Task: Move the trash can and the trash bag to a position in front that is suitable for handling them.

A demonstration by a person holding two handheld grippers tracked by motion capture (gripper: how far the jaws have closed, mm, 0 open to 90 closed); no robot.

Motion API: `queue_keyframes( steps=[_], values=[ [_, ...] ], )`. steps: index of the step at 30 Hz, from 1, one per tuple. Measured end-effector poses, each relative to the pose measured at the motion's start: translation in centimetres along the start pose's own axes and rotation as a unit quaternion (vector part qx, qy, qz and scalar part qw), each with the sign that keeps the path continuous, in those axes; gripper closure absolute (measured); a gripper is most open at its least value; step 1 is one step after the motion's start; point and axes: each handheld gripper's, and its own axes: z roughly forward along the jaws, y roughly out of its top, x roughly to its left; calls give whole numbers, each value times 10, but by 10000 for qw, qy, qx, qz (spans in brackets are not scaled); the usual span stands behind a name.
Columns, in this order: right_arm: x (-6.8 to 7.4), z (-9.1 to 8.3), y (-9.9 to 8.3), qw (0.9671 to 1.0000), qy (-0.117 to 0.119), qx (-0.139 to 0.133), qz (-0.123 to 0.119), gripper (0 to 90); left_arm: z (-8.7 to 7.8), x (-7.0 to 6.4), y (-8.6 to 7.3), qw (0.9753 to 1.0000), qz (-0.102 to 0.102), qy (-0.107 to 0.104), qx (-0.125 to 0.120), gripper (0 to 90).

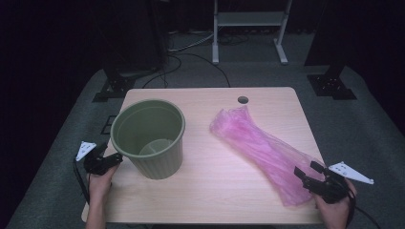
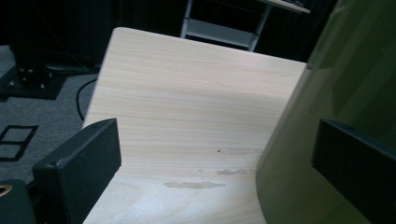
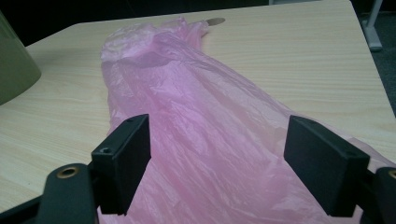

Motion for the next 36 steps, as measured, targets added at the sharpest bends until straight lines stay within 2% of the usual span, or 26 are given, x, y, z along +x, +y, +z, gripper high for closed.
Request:
queue_keyframes(
  steps=[10,15,22,36],
  values=[
    [2,-4,-2,10000,-46,-20,-53,220,4,-1,0,9999,25,-107,-23,8],
    [4,-4,-1,10000,-32,-12,-80,220,5,-4,1,9996,135,-243,-6,8],
    [5,-3,-1,9999,-22,-17,-110,220,8,-11,0,9985,263,-476,24,8],
    [5,-3,-2,9999,-10,-9,-133,220,15,-27,0,9957,438,-810,133,8]
  ],
)
